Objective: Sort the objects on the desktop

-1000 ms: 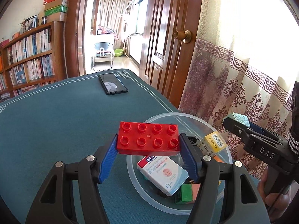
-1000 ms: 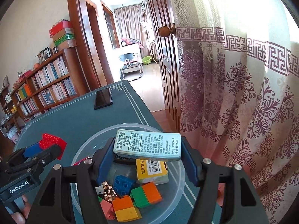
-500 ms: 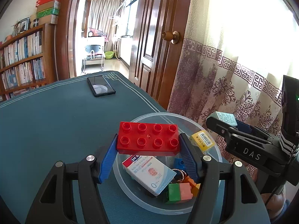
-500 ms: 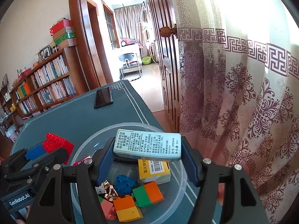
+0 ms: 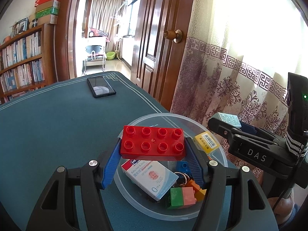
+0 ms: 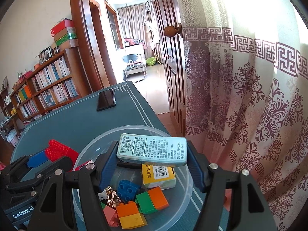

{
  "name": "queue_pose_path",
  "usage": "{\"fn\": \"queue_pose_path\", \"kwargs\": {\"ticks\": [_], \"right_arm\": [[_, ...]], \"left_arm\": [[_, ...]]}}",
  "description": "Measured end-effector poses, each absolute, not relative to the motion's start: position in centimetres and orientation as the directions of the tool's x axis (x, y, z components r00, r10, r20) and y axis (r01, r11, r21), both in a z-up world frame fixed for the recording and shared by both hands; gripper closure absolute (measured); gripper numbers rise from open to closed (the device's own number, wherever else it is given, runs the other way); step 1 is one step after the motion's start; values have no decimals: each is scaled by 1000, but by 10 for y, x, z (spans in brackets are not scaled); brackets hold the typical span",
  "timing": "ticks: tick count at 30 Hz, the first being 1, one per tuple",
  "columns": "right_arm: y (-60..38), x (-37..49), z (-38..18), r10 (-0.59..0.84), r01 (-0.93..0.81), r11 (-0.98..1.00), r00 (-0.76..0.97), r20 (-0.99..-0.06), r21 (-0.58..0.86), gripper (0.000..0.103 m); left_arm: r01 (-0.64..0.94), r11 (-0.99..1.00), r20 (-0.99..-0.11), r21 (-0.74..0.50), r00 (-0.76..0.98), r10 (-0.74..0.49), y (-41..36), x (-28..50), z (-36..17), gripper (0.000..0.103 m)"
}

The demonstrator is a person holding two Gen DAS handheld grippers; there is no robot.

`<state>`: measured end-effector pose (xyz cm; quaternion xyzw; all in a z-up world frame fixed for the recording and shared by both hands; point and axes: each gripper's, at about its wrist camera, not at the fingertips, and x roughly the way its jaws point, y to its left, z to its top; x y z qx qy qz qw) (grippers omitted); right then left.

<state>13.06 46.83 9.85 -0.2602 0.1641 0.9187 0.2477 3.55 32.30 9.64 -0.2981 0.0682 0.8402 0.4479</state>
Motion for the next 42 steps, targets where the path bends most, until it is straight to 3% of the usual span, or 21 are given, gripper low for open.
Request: {"fn": "queue_pose_path", "kwargs": {"ticks": [2,3,5,15,22,25,29,32,33,34,42], "right_arm": [[470,131,97,372,-547,-817,-740,-561,180,21],[472,131,96,374,-552,-814,-738,-562,183,21],[475,131,96,371,-556,-809,-736,-567,192,21],[479,133,97,363,-563,-797,-735,-573,218,20],[479,136,100,362,-566,-791,-739,-569,232,19],[477,141,109,387,-571,-790,-748,-539,225,16],[471,152,124,439,-584,-785,-759,-481,205,14],[467,157,134,463,-588,-786,-765,-448,191,12],[466,159,136,461,-583,-789,-770,-441,193,1],[464,161,140,465,-580,-791,-776,-425,194,0],[441,177,165,546,-600,-791,-781,-304,119,0]], "left_arm": [[-800,-571,-565,-185,-389,728,325,34,95,30],[-802,-563,-563,-199,-377,736,325,34,94,23],[-804,-555,-552,-212,-371,747,324,35,94,21],[-780,-594,-541,-198,-418,730,318,32,97,21],[-734,-671,-508,-103,-542,670,311,36,105,21],[-691,-720,-453,-68,-621,639,301,40,115,21],[-632,-772,-370,-63,-704,606,281,43,133,10],[-575,-817,-324,-43,-765,556,269,46,144,10],[-554,-832,-309,-32,-786,536,266,49,147,10],[-536,-844,-294,-20,-804,517,263,51,149,10],[-507,-862,-244,4,-836,491,251,67,166,6]]}}
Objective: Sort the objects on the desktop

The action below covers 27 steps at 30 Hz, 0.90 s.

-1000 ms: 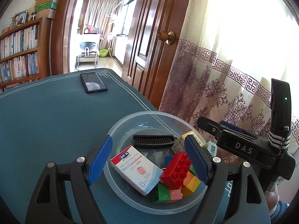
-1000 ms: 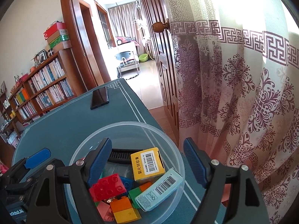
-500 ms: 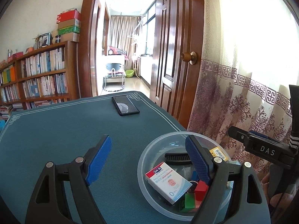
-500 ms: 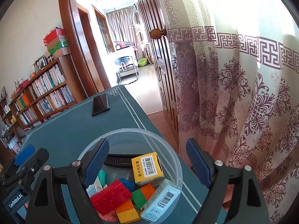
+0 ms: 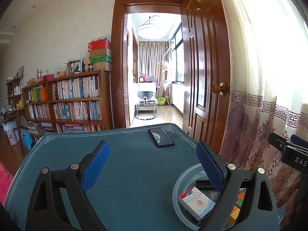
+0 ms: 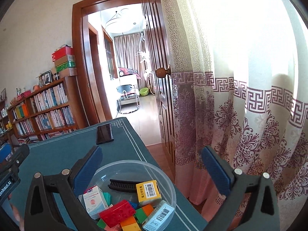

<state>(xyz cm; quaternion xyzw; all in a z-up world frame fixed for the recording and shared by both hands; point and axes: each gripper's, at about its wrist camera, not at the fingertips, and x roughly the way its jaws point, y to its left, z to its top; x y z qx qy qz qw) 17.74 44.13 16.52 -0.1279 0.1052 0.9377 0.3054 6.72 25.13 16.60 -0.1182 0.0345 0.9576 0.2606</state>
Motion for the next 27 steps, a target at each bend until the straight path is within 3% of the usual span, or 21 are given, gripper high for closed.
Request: {"fn": "queue_pose_path", "kwargs": {"ticks": [2,6,12,17,19,24,27], "right_arm": [[434,189,174,580,-615,-782,-778,-241,103,0],[419,203,189,638,-650,-758,-757,-143,56,0],[416,192,188,624,-640,-769,-748,-225,-6,0],[410,205,190,620,-636,-771,-762,-189,35,0],[408,208,193,606,-623,-781,-772,-191,42,0],[422,196,177,537,-594,-802,-766,-353,68,0],[406,224,179,651,-672,-740,-724,-230,21,0]], "left_arm": [[-506,-862,-240,-18,-835,495,246,69,169,0],[-509,-857,-228,-83,-827,514,231,72,176,0],[-435,-900,-184,-25,-883,432,222,88,190,0],[-459,-887,-122,45,-884,451,222,113,194,0],[-469,-883,-144,34,-876,460,222,115,192,0],[-538,-840,-271,-71,-800,536,220,103,183,0],[-519,-851,-301,-83,-801,518,215,103,176,0]]}}
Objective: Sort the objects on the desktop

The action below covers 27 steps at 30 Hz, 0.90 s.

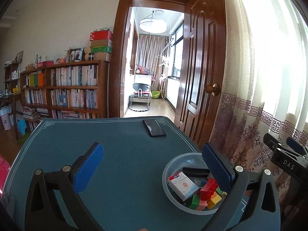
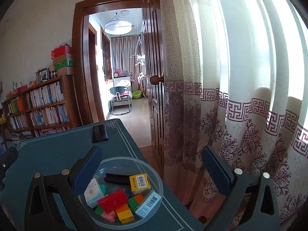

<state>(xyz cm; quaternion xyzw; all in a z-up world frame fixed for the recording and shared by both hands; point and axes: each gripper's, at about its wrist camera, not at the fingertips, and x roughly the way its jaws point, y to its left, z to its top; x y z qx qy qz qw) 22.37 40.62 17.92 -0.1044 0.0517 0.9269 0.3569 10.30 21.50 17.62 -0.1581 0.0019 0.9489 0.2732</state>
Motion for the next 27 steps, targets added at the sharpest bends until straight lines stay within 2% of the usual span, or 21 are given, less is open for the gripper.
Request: {"fn": "queue_pose_path", "kwargs": {"ticks": [2,4,6,9,12,15,21,27], "right_arm": [[390,243,185,700,-705,-709,-703,-125,-15,0],[384,249,184,696,-699,-715,-709,-111,-13,0],[384,246,169,641,-653,-757,-748,-170,18,0],[389,226,150,573,-615,-788,-756,-317,42,0],[398,216,141,500,-574,-815,-769,-398,86,0],[406,211,133,444,-554,-825,-757,-480,110,0],[416,220,125,459,-591,-795,-734,-501,137,0],[426,220,122,471,-613,-778,-715,-516,138,0]], "left_arm": [[-490,-870,-290,-62,-825,485,211,108,174,0],[-479,-876,-293,-46,-832,471,212,110,172,0],[-498,-867,-321,-34,-816,481,218,112,170,0],[-525,-851,-355,-21,-792,497,225,118,163,0],[-519,-855,-372,18,-797,476,228,126,153,0],[-549,-836,-426,-5,-755,499,230,125,145,0],[-572,-810,-513,-128,-661,548,229,110,132,0],[-548,-823,-553,-151,-643,530,230,103,122,0]]}}
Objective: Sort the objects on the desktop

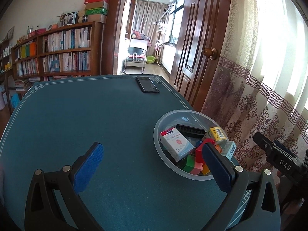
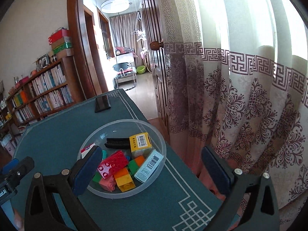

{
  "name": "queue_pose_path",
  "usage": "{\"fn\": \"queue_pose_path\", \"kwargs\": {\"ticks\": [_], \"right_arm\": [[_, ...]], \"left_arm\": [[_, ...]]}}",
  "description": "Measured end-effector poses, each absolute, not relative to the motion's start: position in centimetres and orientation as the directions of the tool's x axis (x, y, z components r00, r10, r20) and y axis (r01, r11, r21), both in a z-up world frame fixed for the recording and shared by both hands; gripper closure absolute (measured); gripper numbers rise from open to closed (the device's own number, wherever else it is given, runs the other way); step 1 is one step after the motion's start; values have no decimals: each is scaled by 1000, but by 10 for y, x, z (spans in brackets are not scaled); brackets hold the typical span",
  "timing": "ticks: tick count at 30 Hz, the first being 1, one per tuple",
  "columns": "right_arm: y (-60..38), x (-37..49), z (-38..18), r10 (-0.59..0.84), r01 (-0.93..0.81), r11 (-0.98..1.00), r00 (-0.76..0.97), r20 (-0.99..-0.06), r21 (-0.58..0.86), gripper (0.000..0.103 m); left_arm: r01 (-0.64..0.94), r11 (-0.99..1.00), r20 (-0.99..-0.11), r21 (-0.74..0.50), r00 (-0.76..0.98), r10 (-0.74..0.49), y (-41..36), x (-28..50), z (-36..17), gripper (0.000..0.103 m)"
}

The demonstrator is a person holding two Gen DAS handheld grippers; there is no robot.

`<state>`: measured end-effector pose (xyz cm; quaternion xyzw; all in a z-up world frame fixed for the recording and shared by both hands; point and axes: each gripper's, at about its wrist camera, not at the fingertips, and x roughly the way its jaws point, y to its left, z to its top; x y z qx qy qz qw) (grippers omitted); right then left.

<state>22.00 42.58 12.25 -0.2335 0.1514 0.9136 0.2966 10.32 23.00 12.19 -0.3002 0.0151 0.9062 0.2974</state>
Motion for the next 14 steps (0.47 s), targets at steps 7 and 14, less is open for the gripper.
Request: {"fn": "queue_pose_path", "kwargs": {"ticks": [7,14], "right_arm": [[431,219,117,487,-627,-770,-699,-523,122,0],[441,219,112,503,-649,-752,-680,-534,117,0]], "left_arm": [[-575,-807,-569,-135,-622,538,243,108,117,0],[-622,-779,-576,-82,-608,546,260,117,115,0]]}}
